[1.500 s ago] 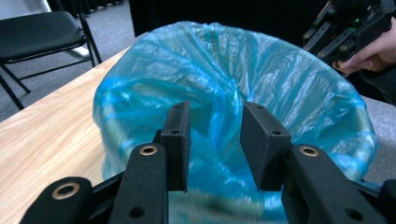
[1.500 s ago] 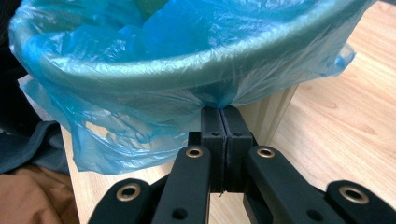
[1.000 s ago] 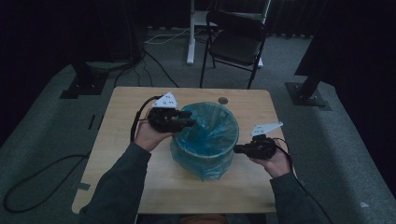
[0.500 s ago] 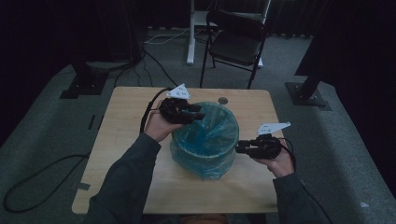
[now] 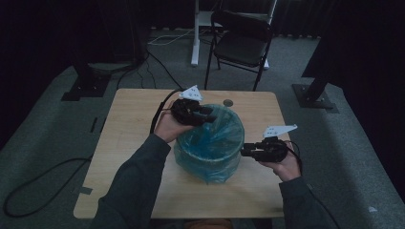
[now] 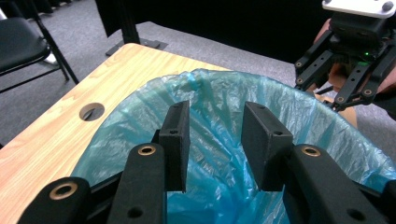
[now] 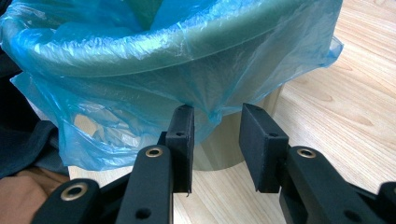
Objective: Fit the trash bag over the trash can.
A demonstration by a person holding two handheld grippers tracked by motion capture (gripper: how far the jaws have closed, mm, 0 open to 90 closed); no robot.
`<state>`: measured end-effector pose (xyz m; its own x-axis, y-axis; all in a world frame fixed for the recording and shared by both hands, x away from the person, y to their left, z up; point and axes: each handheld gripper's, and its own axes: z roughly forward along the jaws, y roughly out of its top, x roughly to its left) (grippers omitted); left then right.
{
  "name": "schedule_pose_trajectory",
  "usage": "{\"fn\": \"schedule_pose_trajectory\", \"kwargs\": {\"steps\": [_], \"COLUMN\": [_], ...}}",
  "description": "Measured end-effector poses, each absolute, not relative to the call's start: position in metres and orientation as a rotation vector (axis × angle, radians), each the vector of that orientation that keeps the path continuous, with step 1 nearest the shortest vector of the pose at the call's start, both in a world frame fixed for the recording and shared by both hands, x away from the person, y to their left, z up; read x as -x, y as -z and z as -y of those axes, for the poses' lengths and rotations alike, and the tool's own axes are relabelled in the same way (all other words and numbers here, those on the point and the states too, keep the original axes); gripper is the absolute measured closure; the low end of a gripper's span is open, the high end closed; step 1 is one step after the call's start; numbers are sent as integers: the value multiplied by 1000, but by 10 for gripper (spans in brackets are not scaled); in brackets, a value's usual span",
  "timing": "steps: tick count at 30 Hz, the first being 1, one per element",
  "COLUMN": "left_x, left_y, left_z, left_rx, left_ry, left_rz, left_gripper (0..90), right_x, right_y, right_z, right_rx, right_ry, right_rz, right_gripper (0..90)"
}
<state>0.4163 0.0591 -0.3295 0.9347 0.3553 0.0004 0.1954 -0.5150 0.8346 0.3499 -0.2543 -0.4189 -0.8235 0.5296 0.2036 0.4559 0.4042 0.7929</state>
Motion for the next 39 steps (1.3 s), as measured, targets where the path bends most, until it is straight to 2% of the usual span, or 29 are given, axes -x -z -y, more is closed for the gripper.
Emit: {"fn": "schedule_pose_trajectory", "kwargs": {"steps": [14,39], "left_x": [-420,-428], "left_y": [334,344], "left_z": [-43,-15], "left_rx": [-2208,-2377], "left_ry": [-159,-221], "left_rz": [-276,-258], "left_gripper": [634,636], "right_x": [-349,-349], "right_y": [421,423], "right_z": [254,255], "right_rx": [-910,-912], "right_ry": [-1408,-1405], "right_rz": [-2567,-2575], "right_gripper": [673,680]}}
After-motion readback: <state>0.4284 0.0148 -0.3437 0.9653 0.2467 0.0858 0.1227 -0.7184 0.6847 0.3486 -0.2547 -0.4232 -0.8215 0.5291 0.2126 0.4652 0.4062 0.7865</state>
